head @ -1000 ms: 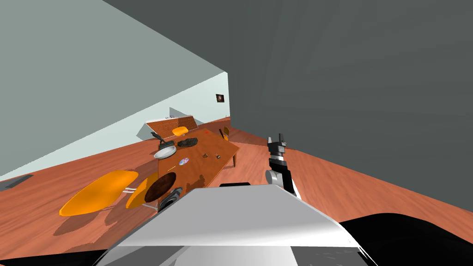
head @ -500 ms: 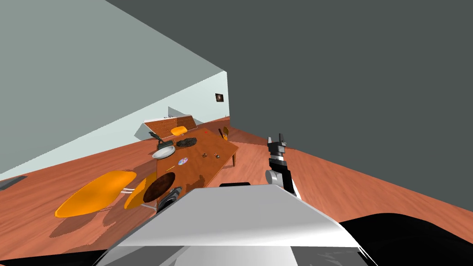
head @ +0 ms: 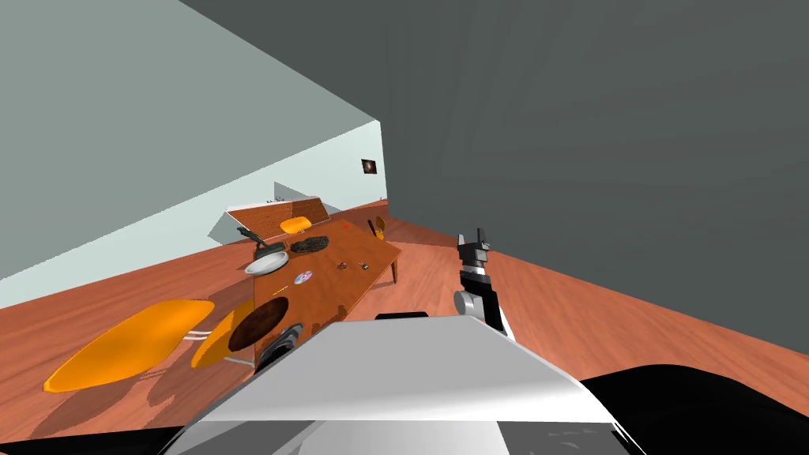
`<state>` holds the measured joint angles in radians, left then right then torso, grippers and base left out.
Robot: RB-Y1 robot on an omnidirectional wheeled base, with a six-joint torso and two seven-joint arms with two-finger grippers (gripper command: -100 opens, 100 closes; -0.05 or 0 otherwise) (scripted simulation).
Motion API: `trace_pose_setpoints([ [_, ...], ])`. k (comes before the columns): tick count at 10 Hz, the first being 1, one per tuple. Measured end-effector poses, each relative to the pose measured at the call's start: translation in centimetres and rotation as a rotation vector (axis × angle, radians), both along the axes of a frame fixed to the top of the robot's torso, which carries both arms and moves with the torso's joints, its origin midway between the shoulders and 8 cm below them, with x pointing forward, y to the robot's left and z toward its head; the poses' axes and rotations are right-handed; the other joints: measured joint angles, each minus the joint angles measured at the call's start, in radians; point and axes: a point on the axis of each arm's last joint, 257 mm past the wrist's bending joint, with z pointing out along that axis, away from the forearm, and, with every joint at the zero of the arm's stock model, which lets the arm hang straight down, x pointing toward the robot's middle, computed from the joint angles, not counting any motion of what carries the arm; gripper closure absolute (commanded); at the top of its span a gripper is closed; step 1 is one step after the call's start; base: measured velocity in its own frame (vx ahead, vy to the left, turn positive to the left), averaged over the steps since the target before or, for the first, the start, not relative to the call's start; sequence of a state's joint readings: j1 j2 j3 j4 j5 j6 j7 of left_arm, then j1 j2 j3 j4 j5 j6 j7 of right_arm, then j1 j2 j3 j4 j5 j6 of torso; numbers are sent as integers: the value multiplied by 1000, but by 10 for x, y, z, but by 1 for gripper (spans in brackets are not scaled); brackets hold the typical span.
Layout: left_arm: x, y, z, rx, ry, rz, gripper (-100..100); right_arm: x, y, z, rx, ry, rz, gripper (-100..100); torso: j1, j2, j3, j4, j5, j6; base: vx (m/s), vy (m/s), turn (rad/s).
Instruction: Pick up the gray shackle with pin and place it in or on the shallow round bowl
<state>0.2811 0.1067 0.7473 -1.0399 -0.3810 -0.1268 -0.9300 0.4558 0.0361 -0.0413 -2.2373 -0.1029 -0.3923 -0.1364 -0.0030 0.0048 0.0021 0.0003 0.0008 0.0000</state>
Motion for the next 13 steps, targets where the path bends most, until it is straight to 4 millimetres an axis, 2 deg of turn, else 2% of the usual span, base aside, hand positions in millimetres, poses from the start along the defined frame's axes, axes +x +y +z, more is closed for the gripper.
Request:
trace_pose_setpoints([
  [5,-54,41,1,-32,25,147,100,0,0,0,0,0,0,0,8,-5,-3,-1,1,-2,1,-40,-146],
  [7,-67,51,7,-37,29,174,100,0,0,0,0,0,0,0,9,-5,-2,-1,0,-3,14,-16,-152],
  [10,-102,78,15,-61,35,282,100,0,0,0,0,0,0,0,9,-6,-3,0,1,-2,28,-13,-184],
  [13,-114,94,21,-73,33,334,100,0,0,0,-1,0,0,0,10,-3,-1,1,1,-1,-17,20,-54],
])
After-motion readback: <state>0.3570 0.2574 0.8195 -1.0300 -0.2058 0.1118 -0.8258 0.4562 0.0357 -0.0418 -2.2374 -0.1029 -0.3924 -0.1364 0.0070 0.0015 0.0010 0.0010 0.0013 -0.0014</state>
